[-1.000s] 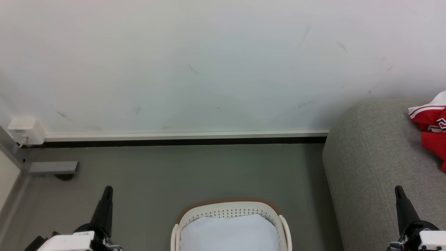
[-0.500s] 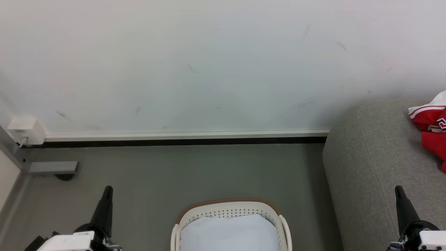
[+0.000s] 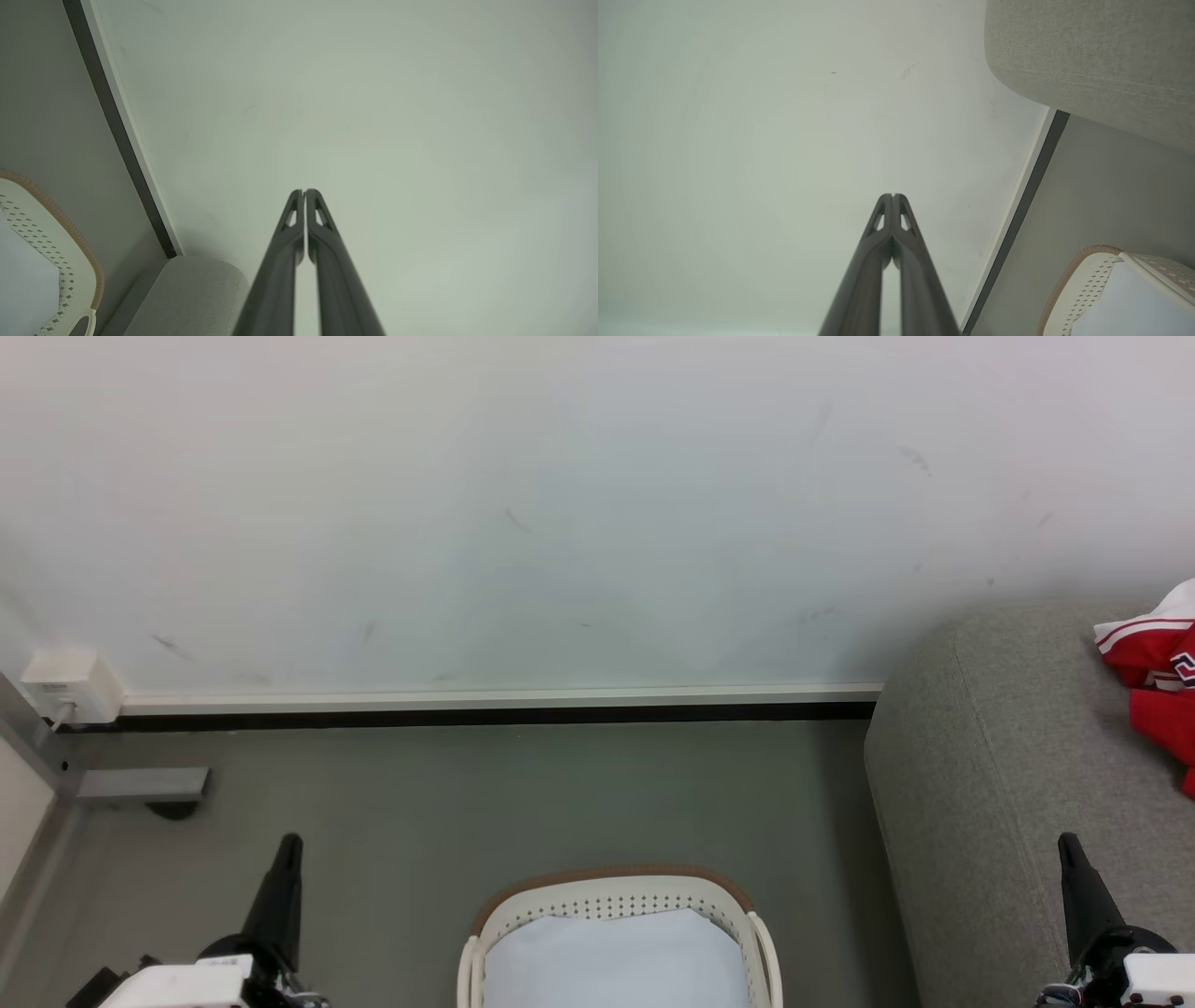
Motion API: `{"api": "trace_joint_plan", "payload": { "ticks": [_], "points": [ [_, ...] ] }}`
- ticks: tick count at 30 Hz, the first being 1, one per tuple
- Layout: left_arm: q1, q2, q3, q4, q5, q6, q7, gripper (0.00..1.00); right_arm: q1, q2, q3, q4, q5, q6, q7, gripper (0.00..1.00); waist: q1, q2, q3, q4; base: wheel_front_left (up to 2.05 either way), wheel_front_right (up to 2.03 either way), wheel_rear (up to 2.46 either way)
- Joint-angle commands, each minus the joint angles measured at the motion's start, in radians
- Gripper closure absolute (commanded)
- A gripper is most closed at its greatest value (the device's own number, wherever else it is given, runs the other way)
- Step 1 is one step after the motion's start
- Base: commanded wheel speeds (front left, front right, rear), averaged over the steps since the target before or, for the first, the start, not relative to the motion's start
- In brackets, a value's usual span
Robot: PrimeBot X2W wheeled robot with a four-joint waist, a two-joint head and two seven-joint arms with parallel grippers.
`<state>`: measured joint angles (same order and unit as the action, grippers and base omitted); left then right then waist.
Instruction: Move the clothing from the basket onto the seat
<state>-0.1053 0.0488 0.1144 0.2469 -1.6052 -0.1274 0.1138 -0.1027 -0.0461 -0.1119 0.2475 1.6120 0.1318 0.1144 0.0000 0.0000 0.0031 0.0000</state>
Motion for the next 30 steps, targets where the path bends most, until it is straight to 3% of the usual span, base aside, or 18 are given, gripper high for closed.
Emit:
{"api": "trace_joint_plan", "payload": {
  "ticks": [1,30],
  "points": [
    [-0.007,0.002,0.002,-0.004,-0.014,-0.007,0.004,1.0,-0.013,-0.008,-0.004,-0.005,0.002,-0.002,0.003,1.0,0.0,0.0,0.0,0.0,0.0,0.0,0.0],
    [-0.007,0.002,0.002,-0.004,-0.014,-0.007,0.004,1.0,-0.013,-0.008,-0.004,-0.005,0.002,-0.002,0.003,1.0,0.0,0.0,0.0,0.0,0.0,0.0,0.0]
  ]
}}
